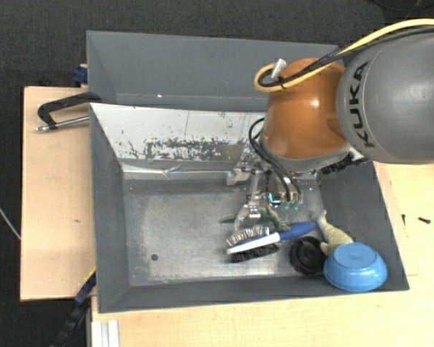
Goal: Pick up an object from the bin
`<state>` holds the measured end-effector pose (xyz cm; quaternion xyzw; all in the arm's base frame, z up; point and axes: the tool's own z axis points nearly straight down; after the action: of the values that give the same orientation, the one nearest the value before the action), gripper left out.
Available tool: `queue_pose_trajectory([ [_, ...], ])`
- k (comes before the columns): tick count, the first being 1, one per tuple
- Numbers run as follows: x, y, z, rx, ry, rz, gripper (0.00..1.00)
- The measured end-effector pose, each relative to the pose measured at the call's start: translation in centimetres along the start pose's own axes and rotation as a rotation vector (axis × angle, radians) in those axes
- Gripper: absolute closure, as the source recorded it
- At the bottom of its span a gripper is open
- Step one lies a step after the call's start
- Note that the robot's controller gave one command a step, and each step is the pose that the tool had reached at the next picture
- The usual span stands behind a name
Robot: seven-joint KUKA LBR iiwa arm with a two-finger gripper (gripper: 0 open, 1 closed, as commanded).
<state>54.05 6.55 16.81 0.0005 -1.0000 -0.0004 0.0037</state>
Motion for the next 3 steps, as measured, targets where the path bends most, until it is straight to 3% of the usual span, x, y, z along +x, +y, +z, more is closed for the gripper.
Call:
queue_pose_trajectory([
  [1, 2.7, -4.9, 6.9, -0.001, -0.001, -0.127, 0.00],
  [3, 3.1, -9.8, 6.5, -0.003, -0.010, -0.232, 0.00],
])
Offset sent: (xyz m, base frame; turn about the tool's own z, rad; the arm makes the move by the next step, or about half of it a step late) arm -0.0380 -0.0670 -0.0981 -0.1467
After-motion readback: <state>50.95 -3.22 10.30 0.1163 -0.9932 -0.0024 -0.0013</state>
